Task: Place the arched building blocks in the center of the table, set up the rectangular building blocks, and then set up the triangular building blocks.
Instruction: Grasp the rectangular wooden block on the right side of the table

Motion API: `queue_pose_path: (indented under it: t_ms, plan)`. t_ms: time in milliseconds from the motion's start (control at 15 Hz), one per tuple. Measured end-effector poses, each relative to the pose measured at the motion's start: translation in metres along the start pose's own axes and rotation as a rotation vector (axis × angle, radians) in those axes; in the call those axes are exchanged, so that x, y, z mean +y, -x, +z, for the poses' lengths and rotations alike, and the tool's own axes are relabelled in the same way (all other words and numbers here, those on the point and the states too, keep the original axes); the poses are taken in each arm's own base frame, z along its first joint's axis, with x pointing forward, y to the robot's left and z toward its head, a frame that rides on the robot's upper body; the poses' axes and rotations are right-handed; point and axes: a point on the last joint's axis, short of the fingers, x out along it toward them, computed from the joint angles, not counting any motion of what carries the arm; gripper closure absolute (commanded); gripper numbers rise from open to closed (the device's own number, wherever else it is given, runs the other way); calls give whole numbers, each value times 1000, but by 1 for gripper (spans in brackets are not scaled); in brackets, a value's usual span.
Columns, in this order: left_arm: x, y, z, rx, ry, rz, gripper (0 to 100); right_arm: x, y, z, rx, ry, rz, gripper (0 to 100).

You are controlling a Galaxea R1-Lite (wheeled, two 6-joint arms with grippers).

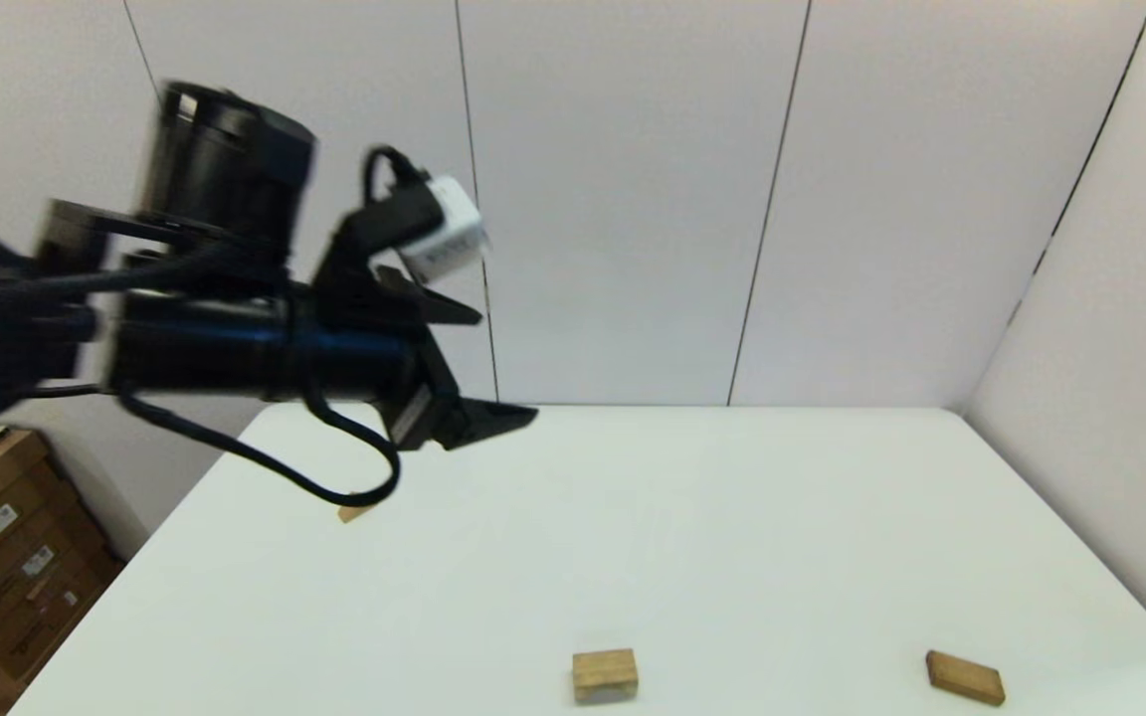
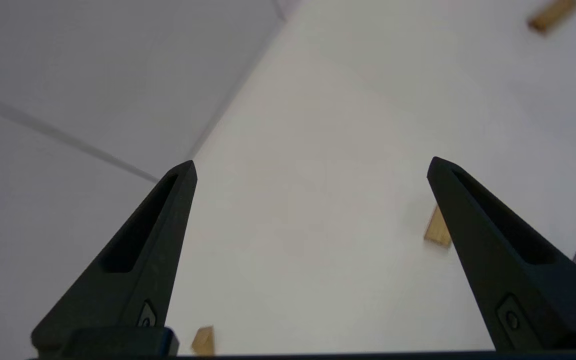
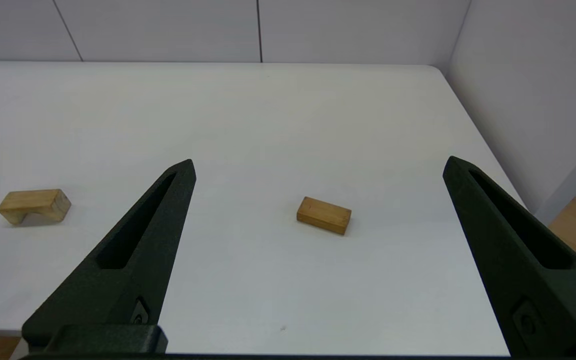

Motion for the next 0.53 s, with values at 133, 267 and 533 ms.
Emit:
queue_pose_path:
  t_ms: [133,267,533]
  plan:
    - [-6,64,7,-70,96,183,0,0,0,0,0,0,0,0]
    - [-19,115,-3,-109,170,366,0,0,0,0,0,0,0,0]
    - [-53,194,-49,-119,208,740,0,0,0,0,0,0,0,0]
